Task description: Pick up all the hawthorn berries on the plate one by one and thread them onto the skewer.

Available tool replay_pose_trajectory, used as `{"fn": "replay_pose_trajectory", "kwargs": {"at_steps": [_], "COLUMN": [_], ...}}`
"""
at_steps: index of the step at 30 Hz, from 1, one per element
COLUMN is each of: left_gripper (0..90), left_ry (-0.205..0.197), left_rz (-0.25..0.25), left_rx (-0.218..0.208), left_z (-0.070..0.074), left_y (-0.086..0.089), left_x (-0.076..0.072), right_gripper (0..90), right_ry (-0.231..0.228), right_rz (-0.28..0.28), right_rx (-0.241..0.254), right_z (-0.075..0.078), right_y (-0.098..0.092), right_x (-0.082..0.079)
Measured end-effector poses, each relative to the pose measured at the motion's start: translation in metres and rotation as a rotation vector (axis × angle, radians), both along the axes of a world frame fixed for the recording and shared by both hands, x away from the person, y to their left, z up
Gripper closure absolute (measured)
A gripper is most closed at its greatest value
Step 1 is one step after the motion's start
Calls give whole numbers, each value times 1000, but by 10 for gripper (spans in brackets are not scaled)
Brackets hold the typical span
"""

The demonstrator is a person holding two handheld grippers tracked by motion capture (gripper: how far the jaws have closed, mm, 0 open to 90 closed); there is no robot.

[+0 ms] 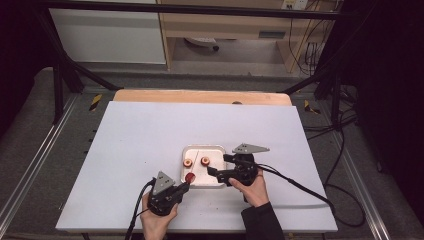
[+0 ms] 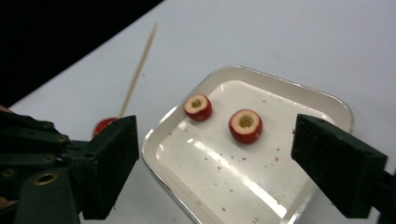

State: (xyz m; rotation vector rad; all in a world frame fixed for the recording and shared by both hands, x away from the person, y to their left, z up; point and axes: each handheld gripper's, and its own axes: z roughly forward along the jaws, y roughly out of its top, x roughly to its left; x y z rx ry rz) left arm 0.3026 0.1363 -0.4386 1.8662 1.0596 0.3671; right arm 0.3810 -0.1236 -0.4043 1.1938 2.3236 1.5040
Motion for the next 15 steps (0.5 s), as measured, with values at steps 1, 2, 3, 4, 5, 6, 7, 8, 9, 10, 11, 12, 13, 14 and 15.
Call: {"fn": "replay_pose_trajectory", "kwargs": {"at_steps": [1, 2, 3, 4, 5, 6, 7, 8, 9, 10, 11, 12, 13, 14, 15], "left_gripper": [884, 883, 884, 883, 883, 883, 883, 883, 883, 883, 883, 882, 882, 882, 882], "left_ry": [0, -2, -1, -3, -4, -4, -8, -5, -7, -5, -4, -4, -4, -6, -6], "left_rz": [-2, -2, -5, -5, -6, -9, -9, -10, -9, -11, -10, -11, -14, -14, -15], "left_rx": [5, 7, 12, 12, 13, 15, 24, 18, 24, 25, 25, 26, 30, 30, 30], "left_z": [0, 0, 0, 0, 0, 0, 0, -1, -1, -1, -2, -2, -2, -2, -3], "left_y": [1, 2, 3, 3, 4, 4, 5, 5, 6, 7, 8, 8, 9, 9, 9], "left_x": [-1, -1, -2, -2, -3, -3, -3, -4, -4, -5, -5, -5, -5, -6, -6], "right_gripper": [126, 115, 108, 99, 91, 87, 85, 81, 78, 74, 73, 73, 73, 73, 73], "right_ry": [6, 5, 3, 3, 2, 5, 9, 8, 5, 14, 20, 20, 26, 29, 30], "right_rz": [1, 4, 7, 10, 12, 11, 16, 20, 27, 33, 38, 48, 52, 58, 65], "right_rx": [-21, -40, -57, -75, -89, -104, -120, -140, -164, -186, -206, -225, -238, -251, -264], "right_z": [0, 0, 0, 0, 0, 0, 0, 0, 0, 0, 1, 1, 2, 2, 3], "right_y": [-1, -2, -2, -3, -3, -3, -3, -2, -1, 0, 1, 2, 4, 5, 6], "right_x": [2, 3, 5, 6, 8, 9, 11, 12, 13, 15, 16, 18, 19, 20, 22]}}
